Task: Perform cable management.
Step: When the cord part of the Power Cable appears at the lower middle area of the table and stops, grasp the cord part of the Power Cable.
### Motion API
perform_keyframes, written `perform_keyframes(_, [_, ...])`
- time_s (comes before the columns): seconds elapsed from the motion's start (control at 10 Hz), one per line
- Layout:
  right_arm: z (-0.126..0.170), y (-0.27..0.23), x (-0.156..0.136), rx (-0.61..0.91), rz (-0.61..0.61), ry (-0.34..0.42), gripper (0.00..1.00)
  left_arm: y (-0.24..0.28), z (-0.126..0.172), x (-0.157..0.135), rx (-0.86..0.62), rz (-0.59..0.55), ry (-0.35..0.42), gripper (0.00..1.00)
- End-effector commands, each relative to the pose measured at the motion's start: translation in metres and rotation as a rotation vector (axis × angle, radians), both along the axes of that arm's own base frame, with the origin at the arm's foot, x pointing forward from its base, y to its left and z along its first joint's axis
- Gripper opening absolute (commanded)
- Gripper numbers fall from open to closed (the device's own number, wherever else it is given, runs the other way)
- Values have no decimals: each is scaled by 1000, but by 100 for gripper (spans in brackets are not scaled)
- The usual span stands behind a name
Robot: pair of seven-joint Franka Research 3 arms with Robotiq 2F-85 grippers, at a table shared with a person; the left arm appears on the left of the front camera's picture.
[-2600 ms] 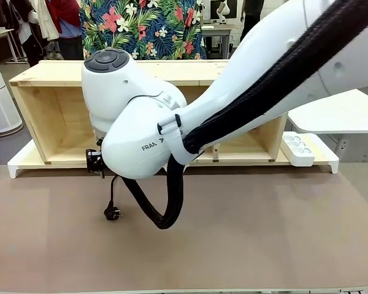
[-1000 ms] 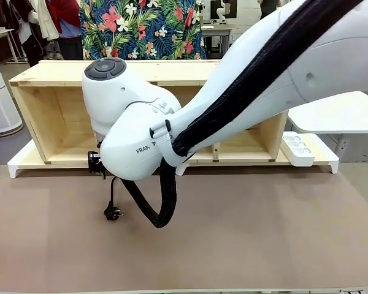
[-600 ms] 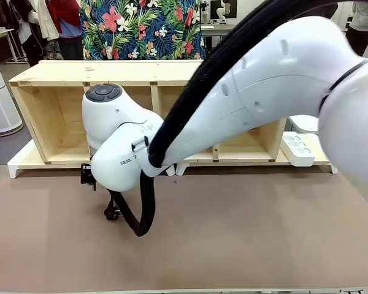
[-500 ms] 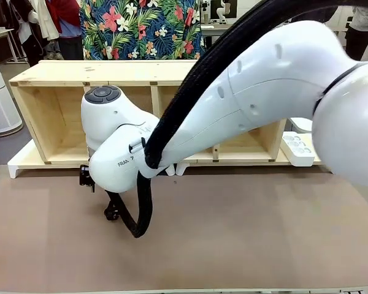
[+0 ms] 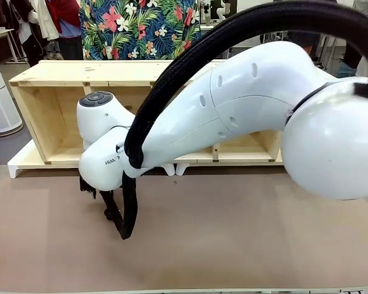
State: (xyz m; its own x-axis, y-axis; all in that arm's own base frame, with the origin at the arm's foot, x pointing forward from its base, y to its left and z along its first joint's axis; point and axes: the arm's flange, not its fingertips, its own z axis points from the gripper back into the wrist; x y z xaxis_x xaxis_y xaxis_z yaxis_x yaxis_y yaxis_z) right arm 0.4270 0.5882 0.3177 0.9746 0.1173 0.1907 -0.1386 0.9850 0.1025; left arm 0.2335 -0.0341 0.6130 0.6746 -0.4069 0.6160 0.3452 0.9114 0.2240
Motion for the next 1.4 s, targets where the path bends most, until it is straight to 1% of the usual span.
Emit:
perform_keyframes(0.0, [-7,14,14,-19,8,43,100,1,1,0,-2,3,-3,100])
perform_keyframes(0.2, [-19,19,22,-32,3,75,100,1,1,0,-2,3,-3,100])
perform_keyframes(0.7, [-20,20,20,-115,-15,106,100,1,1,0,-2,3,-3,100])
perform_keyframes(0.9, [-19,22,17,-145,-30,108,100,1,1,0,-2,3,-3,100])
perform_keyframes(1.1, [-18,23,14,-163,-15,91,100,1,1,0,-2,3,-3,100])
perform_keyframes(1.2, [-18,22,14,-160,4,77,87,1,1,0,-2,3,-3,100])
perform_keyframes(1.3, [-19,22,14,-163,5,71,81,1,1,0,-2,3,-3,100])
